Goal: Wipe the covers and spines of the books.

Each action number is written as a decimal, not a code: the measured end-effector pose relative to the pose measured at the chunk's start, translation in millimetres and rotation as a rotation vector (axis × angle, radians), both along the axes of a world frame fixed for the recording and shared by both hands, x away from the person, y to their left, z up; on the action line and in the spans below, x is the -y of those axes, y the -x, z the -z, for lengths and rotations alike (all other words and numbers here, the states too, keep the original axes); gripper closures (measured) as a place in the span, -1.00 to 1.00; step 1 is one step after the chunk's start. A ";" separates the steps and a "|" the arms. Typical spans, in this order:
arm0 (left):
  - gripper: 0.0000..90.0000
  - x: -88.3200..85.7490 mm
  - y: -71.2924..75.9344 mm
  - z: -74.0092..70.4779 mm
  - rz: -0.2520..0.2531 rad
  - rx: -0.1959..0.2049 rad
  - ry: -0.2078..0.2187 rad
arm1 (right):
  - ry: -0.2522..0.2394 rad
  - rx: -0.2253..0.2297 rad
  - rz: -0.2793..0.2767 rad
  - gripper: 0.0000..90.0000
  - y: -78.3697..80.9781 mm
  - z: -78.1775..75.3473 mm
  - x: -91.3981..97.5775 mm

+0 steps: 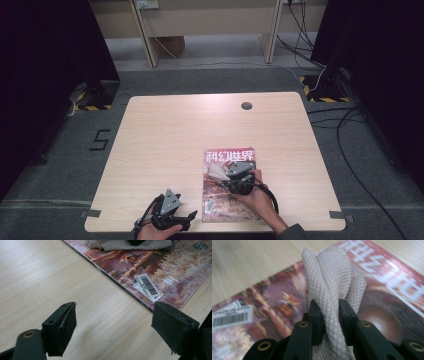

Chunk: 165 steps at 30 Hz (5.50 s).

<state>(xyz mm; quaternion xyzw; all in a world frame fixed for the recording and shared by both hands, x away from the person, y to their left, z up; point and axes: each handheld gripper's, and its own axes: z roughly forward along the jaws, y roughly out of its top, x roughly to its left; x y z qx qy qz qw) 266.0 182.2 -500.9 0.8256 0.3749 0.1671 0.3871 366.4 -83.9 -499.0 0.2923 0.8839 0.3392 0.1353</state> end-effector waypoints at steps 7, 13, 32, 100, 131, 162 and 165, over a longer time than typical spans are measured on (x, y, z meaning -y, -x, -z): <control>-0.57 1.3 -0.2 0.6 0.002 -0.002 -0.005 | -0.005 -0.005 0.087 0.68 -2.1 -0.8 34.8; -0.57 2.0 0.2 1.0 0.010 0.001 -0.008 | -0.001 0.004 0.163 0.67 -4.7 -1.6 61.7; -0.18 31.9 10.7 8.2 0.202 0.005 -0.013 | 0.014 0.001 0.142 0.68 8.7 -2.4 63.0; -0.53 8.2 5.3 -1.2 0.085 0.003 -0.008 | -0.005 -0.005 -0.075 0.66 14.1 0.9 -22.3; -0.53 2.8 2.9 -1.2 0.054 0.003 -0.006 | 0.001 -0.007 0.146 0.65 17.2 -2.6 77.3; -0.56 -6.8 9.8 -5.2 0.037 0.003 0.023 | 0.019 0.018 0.028 0.66 18.3 -0.5 4.4; -0.57 -7.4 10.0 -5.2 0.038 0.002 0.022 | 0.011 0.007 0.012 0.67 21.1 -0.2 -3.1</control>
